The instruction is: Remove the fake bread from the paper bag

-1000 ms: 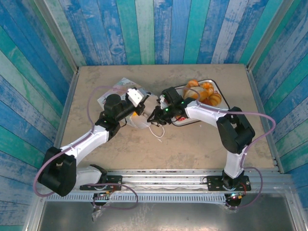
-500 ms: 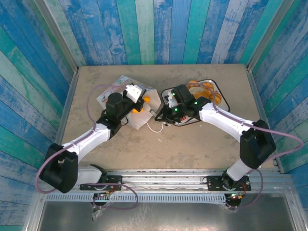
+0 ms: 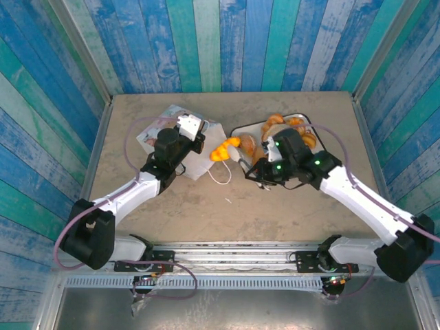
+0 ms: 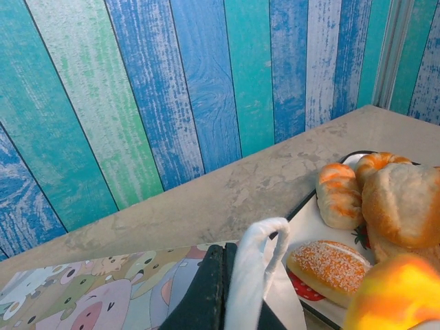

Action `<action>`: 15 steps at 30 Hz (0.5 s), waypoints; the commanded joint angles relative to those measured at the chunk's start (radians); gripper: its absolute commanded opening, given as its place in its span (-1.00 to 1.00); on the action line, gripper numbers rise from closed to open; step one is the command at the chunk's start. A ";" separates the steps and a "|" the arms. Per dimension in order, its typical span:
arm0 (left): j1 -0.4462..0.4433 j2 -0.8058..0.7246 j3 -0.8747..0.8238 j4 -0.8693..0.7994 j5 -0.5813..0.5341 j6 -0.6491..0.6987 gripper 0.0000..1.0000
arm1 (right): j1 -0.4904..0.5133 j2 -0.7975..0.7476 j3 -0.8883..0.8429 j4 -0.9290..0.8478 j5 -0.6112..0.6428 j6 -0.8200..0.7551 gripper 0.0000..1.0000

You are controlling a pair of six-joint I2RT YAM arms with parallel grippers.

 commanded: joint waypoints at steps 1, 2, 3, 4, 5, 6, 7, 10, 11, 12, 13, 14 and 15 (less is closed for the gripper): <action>-0.004 0.004 0.011 0.006 -0.020 -0.002 -1.00 | -0.026 -0.083 -0.046 -0.102 0.034 0.018 -0.58; -0.004 -0.001 0.006 0.005 -0.021 -0.001 -1.00 | -0.056 -0.107 -0.058 -0.120 0.035 0.021 -0.57; -0.004 -0.007 0.004 0.005 -0.019 -0.002 -1.00 | -0.070 -0.130 -0.069 -0.141 0.034 0.023 -0.57; -0.004 -0.011 0.001 0.005 -0.018 -0.002 -1.00 | -0.078 -0.148 -0.079 -0.156 0.035 0.024 -0.57; -0.004 -0.013 -0.001 0.006 -0.018 -0.001 -1.00 | -0.089 -0.167 -0.089 -0.172 0.035 0.028 -0.56; -0.004 -0.018 -0.004 0.006 -0.016 -0.002 -0.99 | -0.096 -0.187 -0.100 -0.186 0.036 0.030 -0.56; -0.004 -0.021 -0.004 0.006 -0.016 -0.002 -1.00 | -0.103 -0.202 -0.110 -0.193 0.036 0.036 -0.55; -0.004 -0.028 -0.006 0.004 -0.013 -0.001 -1.00 | -0.119 -0.253 -0.153 -0.209 0.035 0.063 -0.54; -0.004 -0.030 -0.005 0.005 -0.011 -0.002 -1.00 | -0.125 -0.270 -0.169 -0.213 0.037 0.076 -0.54; -0.004 -0.032 -0.007 0.008 -0.011 -0.002 -0.99 | -0.131 -0.286 -0.187 -0.214 0.039 0.087 -0.53; -0.004 -0.033 -0.008 0.010 -0.009 -0.002 -1.00 | -0.137 -0.301 -0.202 -0.214 0.041 0.096 -0.53; -0.004 -0.033 -0.005 0.010 -0.007 -0.002 -1.00 | -0.145 -0.315 -0.217 -0.213 0.041 0.104 -0.52; -0.004 -0.034 -0.008 0.013 -0.002 0.001 -1.00 | -0.153 -0.326 -0.230 -0.213 0.042 0.109 -0.52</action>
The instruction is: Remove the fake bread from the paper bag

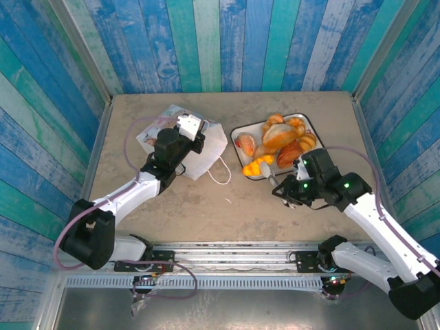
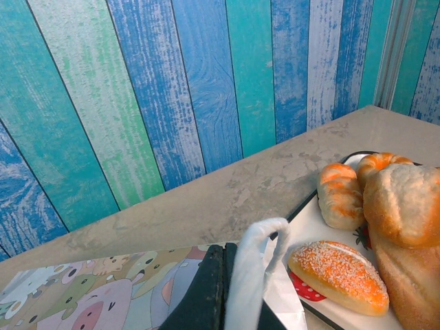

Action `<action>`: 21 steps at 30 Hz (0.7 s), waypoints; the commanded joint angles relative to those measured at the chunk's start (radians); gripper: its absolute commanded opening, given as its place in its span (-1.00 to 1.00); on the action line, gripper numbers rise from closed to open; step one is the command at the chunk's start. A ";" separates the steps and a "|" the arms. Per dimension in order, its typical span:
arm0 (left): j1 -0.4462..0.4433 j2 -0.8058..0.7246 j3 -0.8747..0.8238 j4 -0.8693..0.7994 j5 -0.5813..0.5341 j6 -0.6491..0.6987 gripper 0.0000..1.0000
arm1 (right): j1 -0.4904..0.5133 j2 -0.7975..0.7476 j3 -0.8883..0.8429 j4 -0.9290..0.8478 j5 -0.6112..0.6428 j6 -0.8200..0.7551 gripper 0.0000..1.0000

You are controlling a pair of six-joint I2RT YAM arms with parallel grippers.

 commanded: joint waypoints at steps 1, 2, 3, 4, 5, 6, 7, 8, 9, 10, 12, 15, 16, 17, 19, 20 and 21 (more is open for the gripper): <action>-0.004 -0.032 -0.008 0.015 0.003 0.002 -1.00 | -0.026 -0.042 -0.037 -0.012 0.006 0.035 -0.52; -0.004 -0.035 -0.010 0.020 0.007 0.003 -1.00 | -0.034 -0.045 -0.047 -0.013 0.007 0.037 -0.52; -0.004 -0.035 -0.010 0.021 0.009 0.003 -1.00 | -0.042 -0.047 -0.056 -0.012 0.007 0.038 -0.52; -0.004 -0.033 -0.009 0.021 0.010 0.004 -1.00 | -0.048 -0.046 -0.064 -0.011 0.007 0.043 -0.52; -0.004 -0.033 -0.010 0.020 0.013 0.004 -1.00 | -0.054 -0.045 -0.073 -0.006 0.006 0.044 -0.51; -0.004 -0.036 -0.010 0.021 0.013 0.004 -0.99 | -0.060 -0.041 -0.080 -0.001 0.007 0.042 -0.51; -0.004 -0.034 -0.010 0.018 0.013 0.004 -1.00 | -0.068 -0.035 -0.085 0.004 0.005 0.040 -0.50; -0.004 -0.035 -0.010 0.017 0.014 0.006 -1.00 | -0.076 -0.032 -0.088 0.010 0.002 0.037 -0.50; -0.004 -0.036 -0.010 0.015 0.015 0.006 -1.00 | -0.082 -0.026 -0.090 0.017 -0.001 0.035 -0.50; -0.004 -0.035 -0.010 0.014 0.014 0.007 -1.00 | -0.090 -0.019 -0.093 0.025 -0.006 0.032 -0.50; -0.004 -0.033 -0.010 0.012 0.015 0.009 -1.00 | -0.104 -0.005 -0.097 0.041 -0.018 0.024 -0.50; -0.004 -0.031 -0.010 0.015 0.016 0.007 -1.00 | -0.122 0.025 -0.099 0.055 -0.038 0.007 -0.50; -0.004 -0.030 -0.007 0.015 0.019 0.006 -1.00 | -0.128 0.034 -0.099 0.060 -0.048 -0.001 -0.50; -0.004 -0.029 -0.008 0.014 0.022 0.006 -1.00 | -0.134 0.044 -0.100 0.067 -0.057 -0.005 -0.50; -0.004 -0.026 -0.006 0.014 0.024 0.007 -1.00 | -0.141 0.062 -0.100 0.077 -0.068 -0.012 -0.50; -0.004 -0.025 -0.006 0.014 0.024 0.008 -1.00 | -0.144 0.070 -0.101 0.086 -0.072 -0.014 -0.50; -0.004 -0.025 -0.005 0.012 0.026 0.009 -1.00 | -0.146 0.077 -0.101 0.096 -0.076 -0.014 -0.50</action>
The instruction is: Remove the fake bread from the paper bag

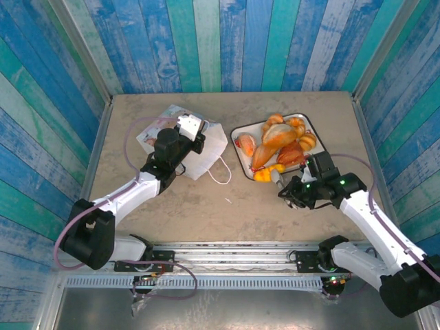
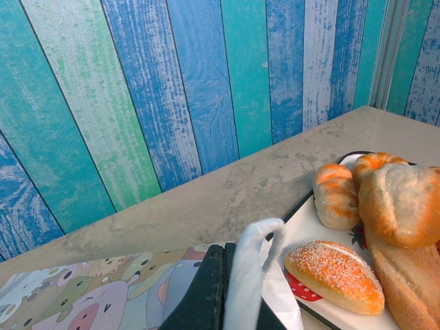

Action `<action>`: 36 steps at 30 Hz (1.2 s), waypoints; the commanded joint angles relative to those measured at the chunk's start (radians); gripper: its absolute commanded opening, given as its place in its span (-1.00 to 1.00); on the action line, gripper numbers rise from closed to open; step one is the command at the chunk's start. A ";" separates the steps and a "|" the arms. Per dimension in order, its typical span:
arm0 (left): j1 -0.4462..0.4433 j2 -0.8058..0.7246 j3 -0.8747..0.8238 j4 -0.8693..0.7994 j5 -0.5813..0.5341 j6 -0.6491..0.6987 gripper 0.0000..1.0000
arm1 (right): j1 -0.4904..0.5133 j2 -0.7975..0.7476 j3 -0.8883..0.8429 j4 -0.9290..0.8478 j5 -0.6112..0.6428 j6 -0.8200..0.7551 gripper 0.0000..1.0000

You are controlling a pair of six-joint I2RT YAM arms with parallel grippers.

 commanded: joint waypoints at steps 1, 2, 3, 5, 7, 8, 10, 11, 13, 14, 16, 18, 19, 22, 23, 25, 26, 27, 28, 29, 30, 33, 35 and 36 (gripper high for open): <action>-0.004 -0.023 -0.004 0.009 0.012 0.008 -1.00 | -0.012 0.016 -0.007 0.058 -0.041 -0.024 -0.50; -0.003 -0.023 -0.004 0.008 0.012 0.008 -1.00 | -0.014 0.022 -0.007 0.067 -0.045 -0.024 -0.49; -0.004 -0.022 -0.003 0.009 0.012 0.009 -1.00 | -0.016 0.027 -0.006 0.076 -0.049 -0.024 -0.49; -0.004 -0.019 -0.004 0.008 0.012 0.009 -1.00 | -0.020 0.039 -0.004 0.086 -0.055 -0.025 -0.49; -0.004 -0.018 -0.004 0.008 0.015 0.009 -1.00 | -0.022 0.050 -0.001 0.093 -0.059 -0.027 -0.48; -0.004 -0.016 -0.003 0.008 0.015 0.008 -1.00 | -0.023 0.057 -0.001 0.096 -0.062 -0.029 -0.46; -0.004 -0.014 -0.005 0.008 0.017 0.008 -1.00 | -0.025 0.068 -0.002 0.103 -0.065 -0.030 -0.44; -0.004 -0.015 -0.006 0.008 0.017 0.008 -1.00 | -0.026 0.073 -0.005 0.109 -0.066 -0.031 -0.43; -0.004 -0.014 -0.004 0.007 0.021 0.008 -0.99 | -0.029 0.088 -0.007 0.113 -0.076 -0.036 -0.42; -0.004 -0.016 -0.004 0.007 0.022 0.008 -1.00 | -0.029 0.093 -0.007 0.112 -0.079 -0.040 -0.40; -0.004 -0.017 -0.003 0.005 0.022 0.008 -1.00 | -0.031 0.098 -0.011 0.108 -0.079 -0.042 -0.36; -0.004 -0.019 -0.004 0.004 0.022 0.010 -1.00 | -0.032 0.094 -0.017 0.105 -0.078 -0.040 -0.30; -0.004 -0.020 -0.004 0.003 0.023 0.010 -1.00 | -0.034 0.090 -0.017 0.104 -0.076 -0.039 -0.27; -0.005 -0.023 -0.002 0.001 0.023 0.012 -1.00 | -0.038 0.078 -0.011 0.088 -0.066 -0.039 -0.16; -0.004 -0.024 -0.001 -0.002 0.023 0.014 -1.00 | -0.039 0.074 -0.009 0.083 -0.062 -0.039 -0.14; -0.004 -0.023 0.001 -0.002 0.022 0.016 -1.00 | -0.042 0.069 -0.002 0.067 -0.053 -0.045 -0.11; -0.004 -0.025 0.001 0.000 0.020 0.017 -1.00 | -0.044 0.066 0.002 0.060 -0.049 -0.048 -0.09; -0.004 -0.025 0.002 -0.001 0.019 0.019 -1.00 | -0.046 0.065 0.004 0.053 -0.047 -0.051 -0.07; -0.004 -0.024 0.004 -0.002 0.018 0.021 -1.00 | -0.049 0.062 0.006 0.045 -0.045 -0.053 -0.06; -0.004 -0.025 0.006 -0.003 0.017 0.021 -1.00 | -0.051 0.061 0.008 0.039 -0.043 -0.055 -0.06; -0.004 -0.026 0.009 -0.004 0.017 0.020 -1.00 | -0.052 0.059 0.011 0.033 -0.041 -0.059 -0.04; -0.004 -0.026 0.022 -0.016 0.023 0.017 -1.00 | -0.061 0.050 0.021 -0.001 -0.022 -0.070 0.00; -0.004 -0.029 0.027 -0.020 0.018 0.011 -1.00 | -0.066 0.042 0.029 -0.024 -0.005 -0.078 0.05; -0.004 -0.031 0.030 -0.019 0.013 0.006 -1.00 | -0.068 0.039 0.031 -0.034 0.000 -0.081 0.06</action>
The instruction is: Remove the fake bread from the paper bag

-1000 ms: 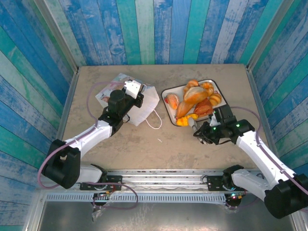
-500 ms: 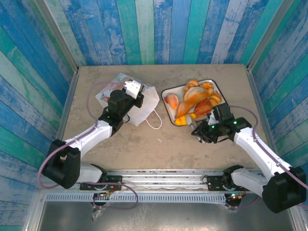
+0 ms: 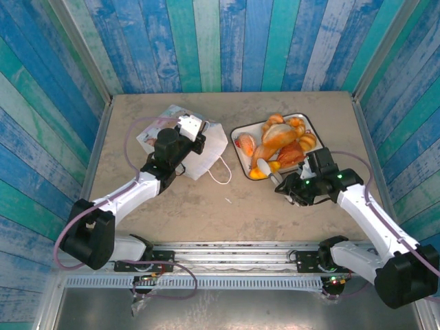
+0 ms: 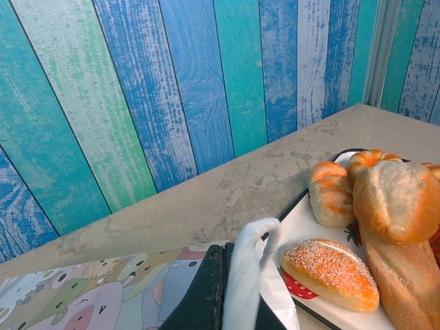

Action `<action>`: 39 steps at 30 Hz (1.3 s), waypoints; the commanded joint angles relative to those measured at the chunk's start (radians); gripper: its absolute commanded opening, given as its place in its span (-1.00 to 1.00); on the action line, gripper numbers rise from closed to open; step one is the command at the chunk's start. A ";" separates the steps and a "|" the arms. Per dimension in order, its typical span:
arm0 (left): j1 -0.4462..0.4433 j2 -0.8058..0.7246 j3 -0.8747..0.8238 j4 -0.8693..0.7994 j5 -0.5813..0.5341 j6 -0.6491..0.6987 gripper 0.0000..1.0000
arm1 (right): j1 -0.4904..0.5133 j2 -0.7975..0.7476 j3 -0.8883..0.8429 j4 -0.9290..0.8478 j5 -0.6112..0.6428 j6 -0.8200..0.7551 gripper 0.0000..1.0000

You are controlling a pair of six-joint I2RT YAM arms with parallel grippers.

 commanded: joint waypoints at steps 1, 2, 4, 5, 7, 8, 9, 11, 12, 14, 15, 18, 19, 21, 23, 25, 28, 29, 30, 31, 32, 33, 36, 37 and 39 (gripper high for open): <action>-0.003 -0.034 0.030 -0.013 -0.008 -0.005 -1.00 | -0.015 -0.026 0.026 -0.068 0.044 -0.021 0.06; -0.004 -0.037 0.032 -0.017 -0.015 -0.008 -1.00 | -0.018 -0.030 0.027 -0.072 0.047 -0.021 0.07; -0.004 -0.041 0.036 -0.024 -0.021 -0.012 -1.00 | -0.023 -0.035 0.025 -0.076 0.047 -0.022 0.08; -0.004 -0.042 0.038 -0.028 -0.025 -0.014 -1.00 | -0.026 -0.036 0.025 -0.078 0.047 -0.022 0.07; -0.004 -0.046 0.041 -0.033 -0.029 -0.015 -1.00 | -0.029 -0.040 0.030 -0.084 0.048 -0.028 0.07; -0.004 -0.048 0.042 -0.034 -0.029 -0.015 -1.00 | -0.029 -0.041 0.034 -0.088 0.049 -0.031 0.04; -0.004 -0.050 0.043 -0.034 -0.031 -0.017 -1.00 | -0.030 -0.044 0.035 -0.089 0.049 -0.031 0.02; -0.004 -0.050 0.040 -0.033 -0.035 -0.017 -1.00 | -0.030 -0.045 0.037 -0.089 0.049 -0.031 -0.08; -0.004 -0.052 0.039 -0.032 -0.038 -0.017 -0.99 | -0.030 -0.043 0.037 -0.090 0.048 -0.032 -0.13; -0.004 -0.052 0.038 -0.032 -0.039 -0.018 -1.00 | -0.030 -0.039 0.041 -0.093 0.046 -0.038 -0.15; -0.004 -0.053 0.038 -0.031 -0.039 -0.018 -0.99 | -0.030 -0.038 0.045 -0.096 0.047 -0.041 -0.15; -0.004 -0.053 0.038 -0.033 -0.039 -0.018 -1.00 | -0.030 -0.037 0.070 -0.126 0.066 -0.054 -0.11; -0.004 -0.053 0.038 -0.034 -0.041 -0.015 -1.00 | -0.030 -0.037 0.080 -0.140 0.075 -0.062 -0.10; -0.004 -0.053 0.038 -0.034 -0.039 -0.016 -1.00 | -0.030 -0.040 0.100 -0.160 0.083 -0.071 -0.07; -0.004 -0.055 0.038 -0.034 -0.039 -0.017 -1.00 | -0.030 -0.041 0.117 -0.184 0.093 -0.083 -0.07; -0.003 -0.055 0.038 -0.033 -0.039 -0.017 -1.00 | -0.030 -0.039 0.133 -0.207 0.106 -0.091 -0.08; -0.004 -0.056 0.037 -0.033 -0.039 -0.018 -1.00 | -0.031 -0.039 0.157 -0.242 0.126 -0.109 -0.12; -0.004 -0.056 0.039 -0.033 -0.039 -0.018 -1.00 | -0.031 -0.041 0.168 -0.256 0.132 -0.113 -0.15; -0.004 -0.058 0.039 -0.033 -0.039 -0.018 -1.00 | -0.031 -0.043 0.176 -0.268 0.140 -0.118 -0.16; -0.004 -0.057 0.041 -0.034 -0.039 -0.019 -1.00 | -0.030 -0.044 0.190 -0.289 0.149 -0.124 -0.17; -0.004 -0.058 0.044 -0.036 -0.040 -0.021 -1.00 | -0.030 -0.046 0.205 -0.308 0.159 -0.129 -0.18; -0.004 -0.060 0.045 -0.037 -0.040 -0.025 -1.00 | -0.030 -0.048 0.219 -0.325 0.170 -0.132 -0.18; -0.004 -0.061 0.063 -0.048 -0.057 -0.066 -1.00 | -0.030 -0.061 0.266 -0.383 0.212 -0.148 -0.20; -0.004 -0.062 0.075 -0.060 -0.071 -0.086 -1.00 | -0.030 -0.065 0.284 -0.406 0.229 -0.155 -0.22; -0.003 -0.060 0.101 -0.087 -0.102 -0.131 -1.00 | -0.030 -0.074 0.318 -0.443 0.257 -0.169 -0.25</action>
